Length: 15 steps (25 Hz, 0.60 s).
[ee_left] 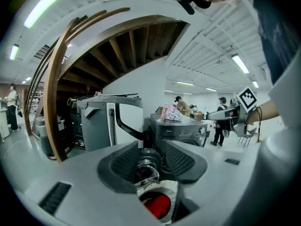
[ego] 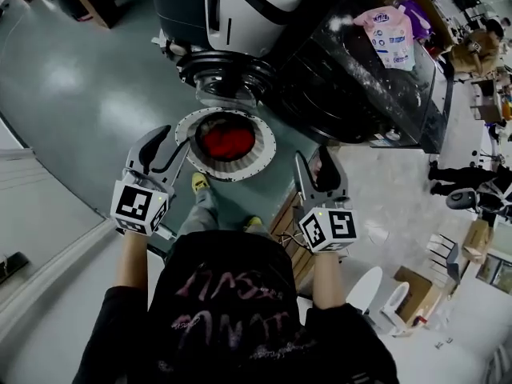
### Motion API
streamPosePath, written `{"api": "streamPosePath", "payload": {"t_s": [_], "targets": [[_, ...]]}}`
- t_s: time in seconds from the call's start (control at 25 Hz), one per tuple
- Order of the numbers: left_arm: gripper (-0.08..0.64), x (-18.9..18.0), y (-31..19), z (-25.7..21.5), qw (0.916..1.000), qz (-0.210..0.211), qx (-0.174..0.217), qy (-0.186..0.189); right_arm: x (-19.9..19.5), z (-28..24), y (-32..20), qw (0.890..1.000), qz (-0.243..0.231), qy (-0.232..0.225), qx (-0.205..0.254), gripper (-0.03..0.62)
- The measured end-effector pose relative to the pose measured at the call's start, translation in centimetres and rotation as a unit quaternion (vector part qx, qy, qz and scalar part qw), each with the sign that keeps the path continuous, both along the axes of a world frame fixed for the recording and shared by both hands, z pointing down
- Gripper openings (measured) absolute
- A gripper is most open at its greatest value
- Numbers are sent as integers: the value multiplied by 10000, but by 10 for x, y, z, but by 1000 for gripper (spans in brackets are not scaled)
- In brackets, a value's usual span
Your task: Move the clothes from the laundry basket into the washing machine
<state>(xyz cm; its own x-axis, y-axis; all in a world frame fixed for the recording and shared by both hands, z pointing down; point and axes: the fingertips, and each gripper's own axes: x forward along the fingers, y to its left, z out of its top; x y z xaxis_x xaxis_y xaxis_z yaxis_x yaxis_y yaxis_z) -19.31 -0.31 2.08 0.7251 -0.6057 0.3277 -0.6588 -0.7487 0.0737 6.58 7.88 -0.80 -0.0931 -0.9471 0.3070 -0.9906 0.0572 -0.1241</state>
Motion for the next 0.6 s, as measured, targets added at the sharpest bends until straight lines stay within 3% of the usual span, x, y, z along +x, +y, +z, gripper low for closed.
{"api": "streamPosePath", "payload": {"t_s": [0.16, 0.36, 0.6], "targets": [[190, -8, -26, 18, 9996, 252, -125, -35, -14, 8, -23, 9998, 89, 111, -154, 241], [190, -19, -40, 36, 9991, 247, -336, 25, -23, 22, -38, 9993, 76, 156, -316, 241], [190, -14, -42, 49, 9988, 200, -437, -132, -25, 33, -55, 9986, -277, 266, -354, 241]]}}
